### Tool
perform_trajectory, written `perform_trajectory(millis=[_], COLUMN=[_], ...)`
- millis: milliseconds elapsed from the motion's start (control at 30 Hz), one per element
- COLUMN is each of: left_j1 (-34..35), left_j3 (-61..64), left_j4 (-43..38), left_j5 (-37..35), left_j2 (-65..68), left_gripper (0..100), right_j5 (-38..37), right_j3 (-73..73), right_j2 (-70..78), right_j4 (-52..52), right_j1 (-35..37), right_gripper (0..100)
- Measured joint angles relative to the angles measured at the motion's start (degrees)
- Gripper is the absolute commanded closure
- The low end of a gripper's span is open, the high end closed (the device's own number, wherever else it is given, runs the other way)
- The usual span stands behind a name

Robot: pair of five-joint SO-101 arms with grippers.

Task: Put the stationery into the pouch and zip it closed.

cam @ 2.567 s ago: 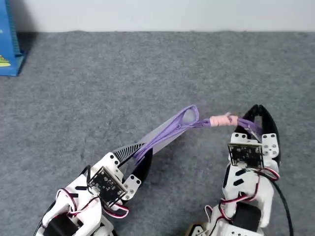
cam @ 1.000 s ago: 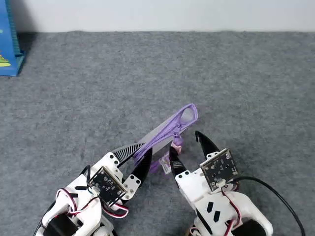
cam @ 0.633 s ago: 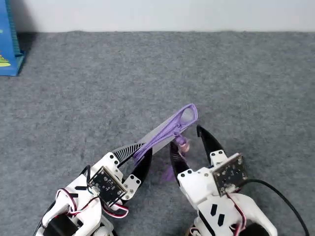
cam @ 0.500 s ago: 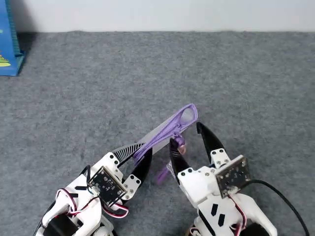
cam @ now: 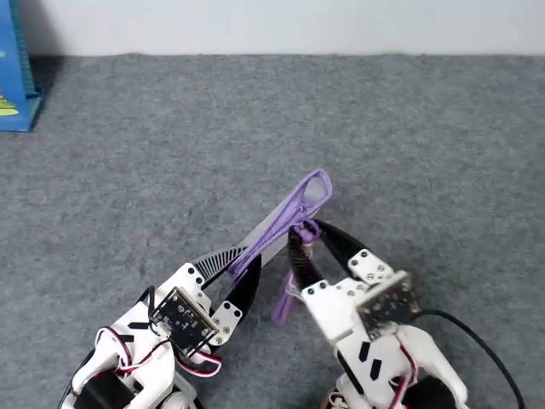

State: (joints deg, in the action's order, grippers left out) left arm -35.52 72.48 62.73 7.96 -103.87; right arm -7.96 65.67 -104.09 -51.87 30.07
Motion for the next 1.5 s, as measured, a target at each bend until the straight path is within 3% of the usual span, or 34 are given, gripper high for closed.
perform_trajectory(millis=[433,667,967,1100,1233,1500], left_j1=[-0.09,-0.09,-0.09,-0.09,0.7,14.59], left_j3=[0.18,0.53,0.79,0.79,0.79,0.97], left_j4=[-0.09,-0.18,-0.18,-0.18,0.0,-4.57], left_j5=[0.35,0.35,0.44,0.44,0.35,-8.62], left_j2=[0.18,0.26,0.35,0.44,0.09,0.44], left_gripper=[99,99,99,98,92,77], right_j5=[-6.07,-8.0,-8.09,-7.56,-1.93,4.22], right_j3=[5.8,14.07,14.95,14.24,10.02,-1.49], right_j2=[0.09,-0.18,-0.18,-0.18,0.88,0.0], right_j4=[13.63,25.49,27.96,24.09,13.01,-5.01], right_j1=[-19.78,-23.12,-25.49,-25.58,-25.14,-19.34], right_gripper=[99.1,99.1,96.4,78.9,65.3,61.9])
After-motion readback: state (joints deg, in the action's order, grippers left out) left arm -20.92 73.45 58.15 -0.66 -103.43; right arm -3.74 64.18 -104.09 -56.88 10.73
